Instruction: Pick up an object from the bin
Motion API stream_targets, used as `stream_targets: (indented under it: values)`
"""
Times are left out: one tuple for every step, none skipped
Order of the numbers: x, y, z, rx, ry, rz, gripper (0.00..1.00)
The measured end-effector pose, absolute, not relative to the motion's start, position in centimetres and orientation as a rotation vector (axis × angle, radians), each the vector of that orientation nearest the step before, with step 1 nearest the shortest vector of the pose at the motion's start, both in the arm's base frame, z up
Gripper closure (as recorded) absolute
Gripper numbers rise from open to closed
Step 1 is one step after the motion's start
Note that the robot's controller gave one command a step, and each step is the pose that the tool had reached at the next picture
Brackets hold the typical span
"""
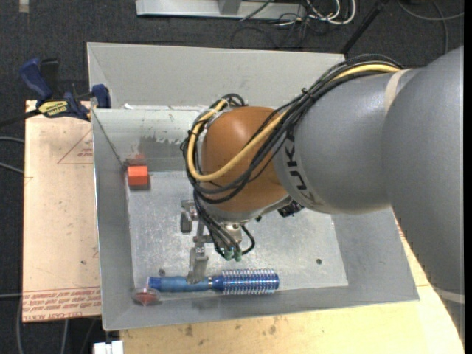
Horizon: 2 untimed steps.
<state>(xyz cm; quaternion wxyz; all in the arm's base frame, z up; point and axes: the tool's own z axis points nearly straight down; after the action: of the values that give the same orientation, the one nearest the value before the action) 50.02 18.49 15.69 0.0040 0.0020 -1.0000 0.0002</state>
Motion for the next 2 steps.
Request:
stream_targets:
  values:
    - [48.67, 14.39, 6.98, -0.070, -3.141, -0.001, 0.00]
    - [48.64, 14.59, 7.23, -0.063, -3.139, -0.003, 1.00]
